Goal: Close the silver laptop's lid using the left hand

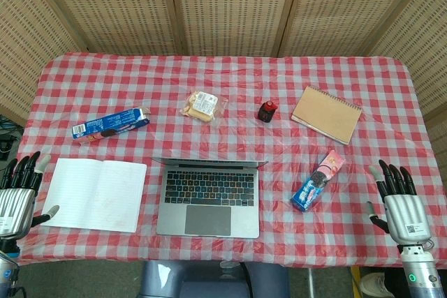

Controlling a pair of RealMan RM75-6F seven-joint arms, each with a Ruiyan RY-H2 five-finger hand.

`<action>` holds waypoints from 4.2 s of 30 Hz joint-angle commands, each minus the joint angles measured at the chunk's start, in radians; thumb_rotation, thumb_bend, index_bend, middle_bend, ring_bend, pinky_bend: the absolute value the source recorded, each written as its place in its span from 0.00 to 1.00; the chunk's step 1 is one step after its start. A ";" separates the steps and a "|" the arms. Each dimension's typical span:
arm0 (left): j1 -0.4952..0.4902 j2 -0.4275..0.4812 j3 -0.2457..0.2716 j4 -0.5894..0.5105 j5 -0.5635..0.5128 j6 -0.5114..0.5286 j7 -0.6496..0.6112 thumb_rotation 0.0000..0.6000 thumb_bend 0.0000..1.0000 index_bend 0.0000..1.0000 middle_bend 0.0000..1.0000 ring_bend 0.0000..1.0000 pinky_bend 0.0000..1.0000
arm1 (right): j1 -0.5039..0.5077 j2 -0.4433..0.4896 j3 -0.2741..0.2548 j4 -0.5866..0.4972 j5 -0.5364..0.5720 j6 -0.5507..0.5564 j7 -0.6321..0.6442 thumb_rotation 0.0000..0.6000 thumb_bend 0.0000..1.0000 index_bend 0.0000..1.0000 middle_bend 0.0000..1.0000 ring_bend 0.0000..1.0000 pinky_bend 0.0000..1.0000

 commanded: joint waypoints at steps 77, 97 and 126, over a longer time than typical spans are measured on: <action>-0.623 0.234 -0.198 -0.295 -0.167 -0.751 -0.255 1.00 1.00 0.02 0.00 0.00 0.03 | 0.013 0.011 0.024 0.036 0.066 -0.056 0.096 1.00 0.64 0.01 0.00 0.00 0.00; -0.780 0.107 -0.188 -0.309 -0.478 -0.767 0.011 1.00 1.00 0.20 0.00 0.06 0.18 | 0.012 0.028 0.023 0.032 0.055 -0.047 0.144 1.00 0.64 0.03 0.00 0.00 0.00; -0.869 0.004 -0.125 -0.362 -0.560 -0.701 0.073 1.00 1.00 0.49 0.28 0.27 0.28 | 0.013 0.030 0.017 0.027 0.048 -0.045 0.147 1.00 0.65 0.04 0.00 0.00 0.00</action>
